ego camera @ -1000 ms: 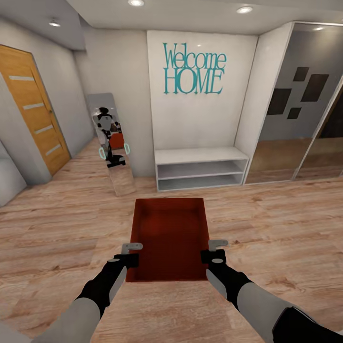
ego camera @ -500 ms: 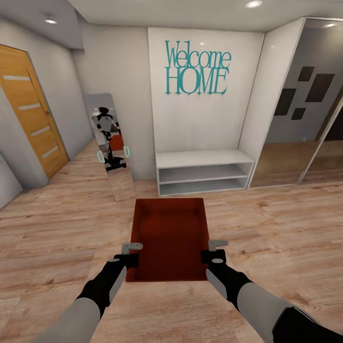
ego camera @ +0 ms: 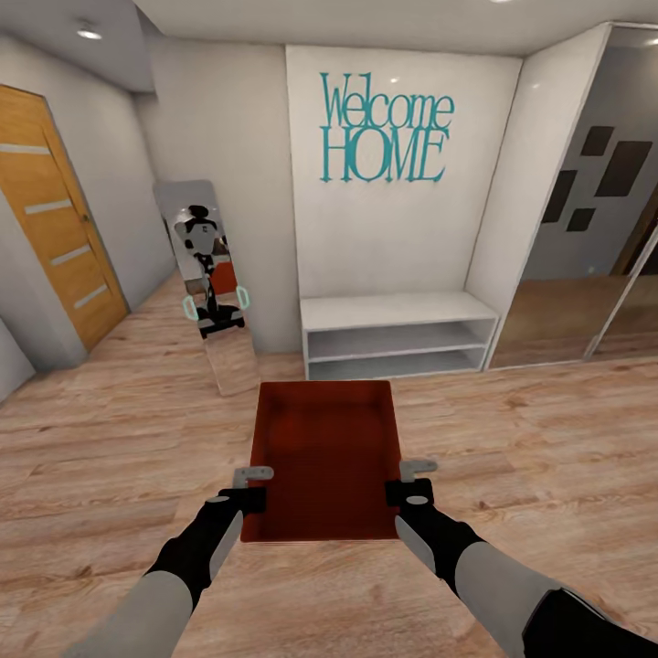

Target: Move the two storage containers from the living room to the garage. In the garage, place one container on the floor and stack the other container on top of it (either order is fine).

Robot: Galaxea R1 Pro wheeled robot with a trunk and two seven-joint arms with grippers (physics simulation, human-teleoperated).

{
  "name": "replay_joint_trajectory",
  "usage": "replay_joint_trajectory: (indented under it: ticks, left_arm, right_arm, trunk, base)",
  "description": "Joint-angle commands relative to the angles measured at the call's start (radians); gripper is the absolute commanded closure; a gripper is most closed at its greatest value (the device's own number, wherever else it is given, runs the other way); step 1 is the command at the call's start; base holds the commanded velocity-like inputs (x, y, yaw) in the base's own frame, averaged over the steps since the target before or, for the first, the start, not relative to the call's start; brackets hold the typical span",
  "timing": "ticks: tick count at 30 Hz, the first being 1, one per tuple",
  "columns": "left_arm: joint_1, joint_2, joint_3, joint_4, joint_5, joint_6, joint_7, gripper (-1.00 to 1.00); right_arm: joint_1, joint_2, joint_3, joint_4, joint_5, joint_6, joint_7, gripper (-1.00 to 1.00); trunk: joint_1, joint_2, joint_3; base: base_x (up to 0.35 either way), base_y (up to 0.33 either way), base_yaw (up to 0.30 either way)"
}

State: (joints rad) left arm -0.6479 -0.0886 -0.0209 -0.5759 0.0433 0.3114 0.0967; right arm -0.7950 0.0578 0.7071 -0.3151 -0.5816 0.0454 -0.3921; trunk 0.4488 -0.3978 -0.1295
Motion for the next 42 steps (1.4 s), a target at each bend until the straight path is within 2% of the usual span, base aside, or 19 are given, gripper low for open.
replay_joint_trajectory:
  ticks: [1, 17, 42]
  left_arm:
    - [-0.001, 0.001, -0.007, -0.004, -0.003, -0.029, 0.012, 1.00]
    - [-0.001, 0.001, -0.008, -0.004, -0.003, -0.029, 0.012, 1.00]
    - [-0.001, 0.001, -0.008, -0.004, -0.003, -0.029, 0.011, 1.00]
  right_arm:
    - [-0.001, -0.001, 0.017, 0.025, -0.024, 0.019, -0.011, 1.00]
    - [-0.001, -0.001, 0.015, 0.025, -0.025, 0.019, -0.012, 1.00]
    - [-0.001, -0.001, 0.015, 0.025, -0.024, 0.019, -0.013, 1.00]
  trunk:
    - [0.001, -0.002, -0.002]
    - [0.001, -0.002, -0.002]
    - [0.001, -0.002, -0.002]
  base:
    - [0.323, 0.079, 0.000]
    - [0.323, 0.079, 0.013]
    - [0.323, 0.079, 0.257]
